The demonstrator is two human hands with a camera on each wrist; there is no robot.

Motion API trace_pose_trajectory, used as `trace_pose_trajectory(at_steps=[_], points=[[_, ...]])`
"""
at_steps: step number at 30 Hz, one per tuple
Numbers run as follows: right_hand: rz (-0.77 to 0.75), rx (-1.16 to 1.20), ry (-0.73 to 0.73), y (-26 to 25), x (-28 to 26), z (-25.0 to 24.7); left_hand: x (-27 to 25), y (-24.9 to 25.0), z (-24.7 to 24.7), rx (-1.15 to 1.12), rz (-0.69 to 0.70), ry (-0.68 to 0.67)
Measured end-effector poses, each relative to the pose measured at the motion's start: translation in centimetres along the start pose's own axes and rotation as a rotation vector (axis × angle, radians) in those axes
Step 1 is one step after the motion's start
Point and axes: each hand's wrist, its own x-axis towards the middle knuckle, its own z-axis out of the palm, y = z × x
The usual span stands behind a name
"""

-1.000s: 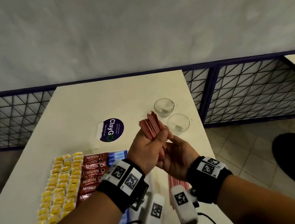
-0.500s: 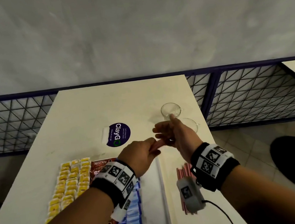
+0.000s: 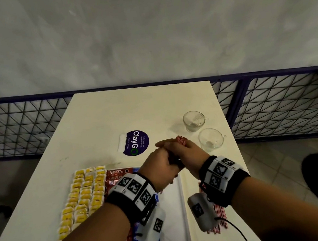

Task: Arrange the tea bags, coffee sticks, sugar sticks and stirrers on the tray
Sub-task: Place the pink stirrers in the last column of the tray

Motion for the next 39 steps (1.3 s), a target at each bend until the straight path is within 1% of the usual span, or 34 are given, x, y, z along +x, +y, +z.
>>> trace_pose_trajectory(at_steps=[2, 4, 5, 7, 8, 9, 11, 14, 17, 21, 24, 26, 28, 30, 32, 33, 36, 39], points=[[0.019, -0.08, 0.022, 0.2, 0.8, -0.5, -0.1, -0.4, 0.2, -0.166, -0.057, -0.052], [0.045, -0.176, 0.016, 0.9, 1.5, -0.5, 0.1, -1.1, 0.9, -0.209, -0.116, -0.07], [0.069, -0.26, 0.03, 1.6, 2.0, -0.5, 0.3, -1.5, 1.3, -0.222, -0.153, -0.057], [0.133, -0.505, 0.071, 3.3, 2.7, -1.4, 1.1, -3.5, 2.7, -0.241, -0.262, -0.03], [0.174, -0.614, 0.089, 4.2, 2.8, -2.0, 1.6, -4.7, 3.3, -0.209, -0.336, -0.015], [0.23, -0.693, 0.112, 5.3, 2.8, -2.7, 2.1, -5.7, 4.0, -0.127, -0.42, -0.005], [0.346, -0.777, 0.139, 7.3, 2.8, -3.9, 3.1, -7.6, 5.3, 0.056, -0.549, -0.004], [0.465, -0.805, 0.095, 9.7, 2.7, -4.3, 4.3, -8.6, 7.3, 0.164, -0.648, -0.037], [0.488, -0.787, 0.072, 11.0, 2.7, -4.4, 5.5, -8.6, 8.9, 0.185, -0.703, -0.019], [0.486, -0.779, 0.051, 11.5, 2.7, -4.4, 6.3, -8.1, 9.4, 0.299, -0.699, -0.015], [0.496, -0.789, 0.048, 11.7, 2.8, -4.3, 6.1, -8.0, 9.3, 0.328, -0.687, 0.022], [0.495, -0.796, 0.058, 11.7, 2.9, -4.3, 5.2, -7.6, 8.8, 0.389, -0.644, 0.039], [0.489, -0.792, 0.076, 11.6, 2.8, -4.0, 4.1, -7.4, 8.5, 0.473, -0.522, 0.046], [0.479, -0.765, 0.128, 11.6, 2.8, -3.7, 3.0, -7.4, 8.2, 0.535, -0.349, 0.034], [0.467, -0.751, 0.169, 11.6, 2.6, -3.4, 2.3, -7.7, 8.2, 0.613, -0.207, -0.025], [0.461, -0.76, 0.176, 11.7, 2.6, -3.4, 2.1, -7.8, 8.2, 0.644, -0.177, -0.065], [0.429, -0.775, 0.189, 11.8, 2.4, -3.2, 1.8, -8.5, 8.3, 0.653, -0.205, -0.157], [0.416, -0.774, 0.207, 11.9, 2.1, -3.2, 1.8, -8.9, 8.4, 0.662, -0.241, -0.147]])
